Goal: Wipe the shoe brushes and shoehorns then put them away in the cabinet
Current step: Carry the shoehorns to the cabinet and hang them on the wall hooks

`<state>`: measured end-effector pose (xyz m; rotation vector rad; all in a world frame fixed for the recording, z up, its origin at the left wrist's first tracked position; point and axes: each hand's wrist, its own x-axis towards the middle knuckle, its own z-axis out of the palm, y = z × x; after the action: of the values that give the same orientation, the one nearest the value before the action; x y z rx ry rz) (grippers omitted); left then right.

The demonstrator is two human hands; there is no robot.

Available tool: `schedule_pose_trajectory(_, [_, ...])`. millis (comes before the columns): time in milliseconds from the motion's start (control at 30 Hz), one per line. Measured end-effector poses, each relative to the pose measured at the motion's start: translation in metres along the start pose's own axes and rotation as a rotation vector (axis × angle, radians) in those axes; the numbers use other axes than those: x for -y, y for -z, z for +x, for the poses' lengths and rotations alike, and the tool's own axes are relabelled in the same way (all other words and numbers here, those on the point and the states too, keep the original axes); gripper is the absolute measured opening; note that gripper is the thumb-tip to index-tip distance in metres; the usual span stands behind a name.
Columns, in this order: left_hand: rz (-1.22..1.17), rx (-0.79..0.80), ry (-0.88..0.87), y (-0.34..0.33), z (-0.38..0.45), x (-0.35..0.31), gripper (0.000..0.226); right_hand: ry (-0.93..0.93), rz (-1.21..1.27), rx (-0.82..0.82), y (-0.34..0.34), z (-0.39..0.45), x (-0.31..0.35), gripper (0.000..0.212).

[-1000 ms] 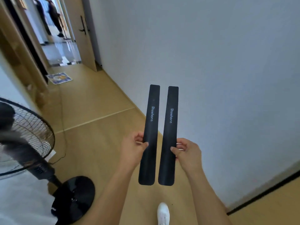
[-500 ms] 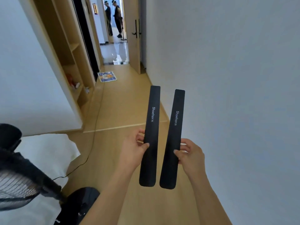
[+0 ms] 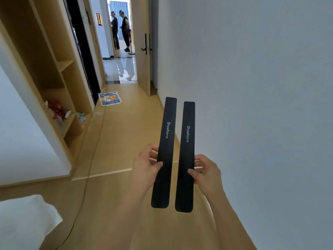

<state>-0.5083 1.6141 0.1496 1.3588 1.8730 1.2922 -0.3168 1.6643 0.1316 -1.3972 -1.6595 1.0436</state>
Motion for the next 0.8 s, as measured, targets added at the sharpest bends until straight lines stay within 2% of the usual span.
schedule_pose_trajectory(133, [0.040, 0.007, 0.009, 0.008, 0.094, 0.007, 0.036, 0.005, -0.035, -0.003, -0.025, 0.091, 0.020, 0.031])
schedule_pose_trajectory(433, [0.051, -0.039, 0.058, -0.003, 0.251, 0.042, 0.034, -0.009, 0.079, 0.078, -0.086, 0.262, 0.023, 0.032])
schedule_pose_trajectory(800, [0.057, -0.249, 0.139, -0.022, 0.482, 0.054, 0.036, 0.108, 0.059, 0.292, -0.141, 0.537, 0.039, 0.038])
